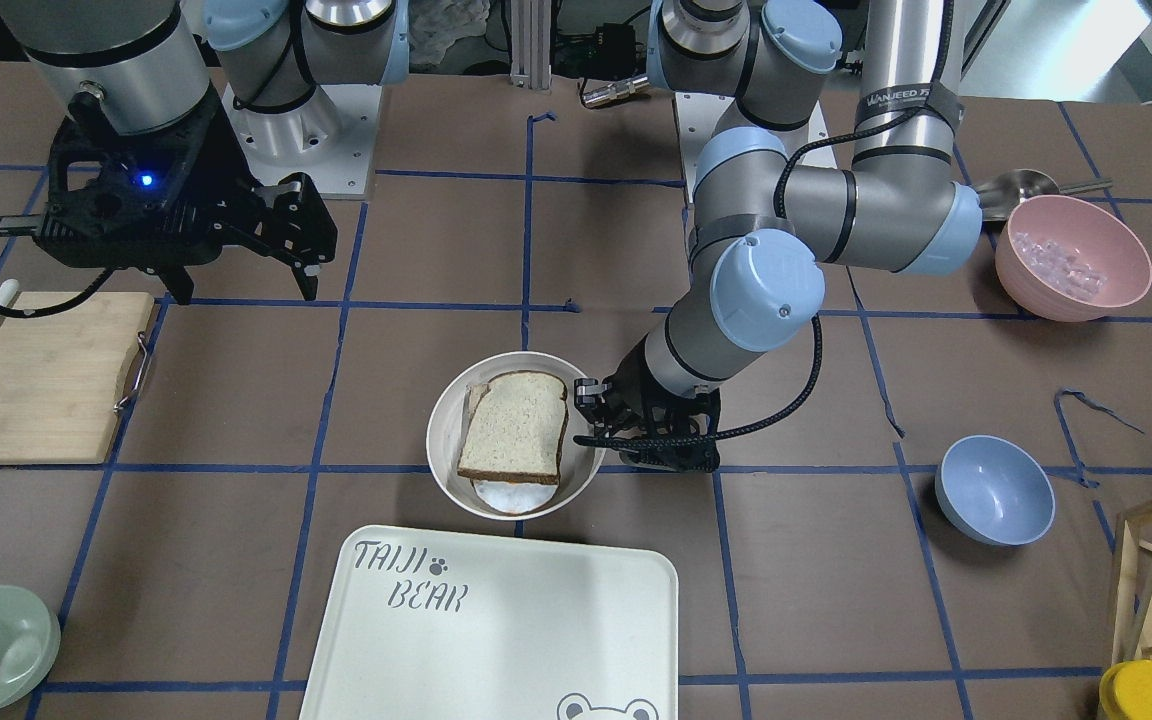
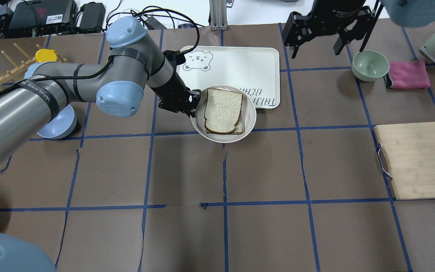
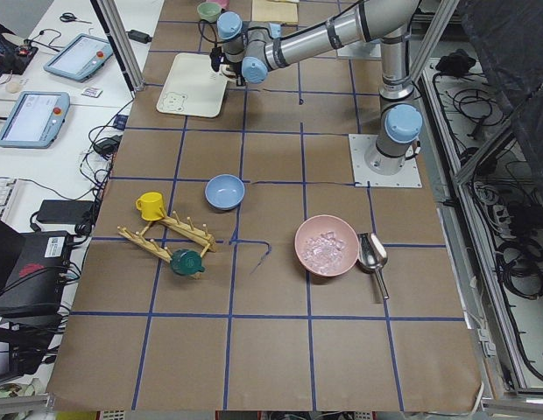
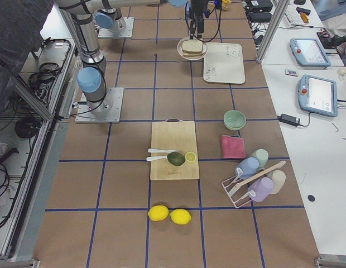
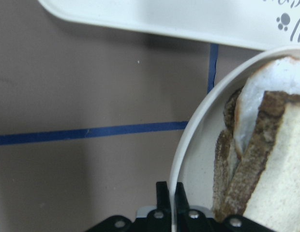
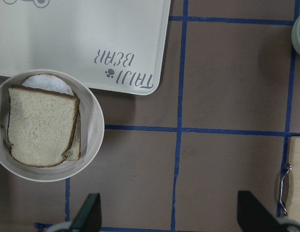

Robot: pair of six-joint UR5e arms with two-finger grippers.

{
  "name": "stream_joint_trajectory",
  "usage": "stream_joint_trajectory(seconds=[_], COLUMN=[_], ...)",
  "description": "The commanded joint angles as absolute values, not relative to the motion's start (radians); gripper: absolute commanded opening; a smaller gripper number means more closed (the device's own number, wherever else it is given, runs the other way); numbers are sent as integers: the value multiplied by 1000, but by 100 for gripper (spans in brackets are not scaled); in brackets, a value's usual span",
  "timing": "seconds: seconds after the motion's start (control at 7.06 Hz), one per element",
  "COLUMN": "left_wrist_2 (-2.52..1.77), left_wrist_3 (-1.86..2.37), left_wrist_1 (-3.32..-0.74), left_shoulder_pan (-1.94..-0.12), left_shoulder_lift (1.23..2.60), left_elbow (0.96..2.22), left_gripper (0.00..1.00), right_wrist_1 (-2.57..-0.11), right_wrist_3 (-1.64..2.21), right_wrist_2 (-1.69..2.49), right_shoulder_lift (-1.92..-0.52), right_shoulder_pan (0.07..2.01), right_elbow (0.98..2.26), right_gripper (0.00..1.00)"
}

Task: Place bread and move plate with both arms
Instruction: 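Slide the plate with the left gripper onto the white bear tray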

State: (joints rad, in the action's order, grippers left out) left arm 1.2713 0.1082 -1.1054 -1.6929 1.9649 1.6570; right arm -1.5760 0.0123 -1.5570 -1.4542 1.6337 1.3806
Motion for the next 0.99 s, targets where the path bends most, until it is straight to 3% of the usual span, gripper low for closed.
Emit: stream_joint_trajectory(seconds=[0.0, 0.28, 0.85], left_wrist_2=[1272, 1272, 1272], left_wrist_3=[106, 124, 126], left_wrist_1=[-1104, -1104, -1100], left_shoulder_pan=[-1686, -1686, -1686], left_shoulder_lift=[2096, 2233, 2403], left_elbow=[1480, 1315, 1149], left_gripper=[0, 0, 0], right_wrist_1=[-1577, -1577, -1577], right_wrist_3=[12, 12, 12], right_wrist_2=[-1557, -1557, -1557], right_shoulder_lift=[-1454, -1454, -1454], right_shoulder_pan=[1634, 1634, 1634], right_elbow=[1381, 1381, 1381], right_gripper=[100, 100, 100])
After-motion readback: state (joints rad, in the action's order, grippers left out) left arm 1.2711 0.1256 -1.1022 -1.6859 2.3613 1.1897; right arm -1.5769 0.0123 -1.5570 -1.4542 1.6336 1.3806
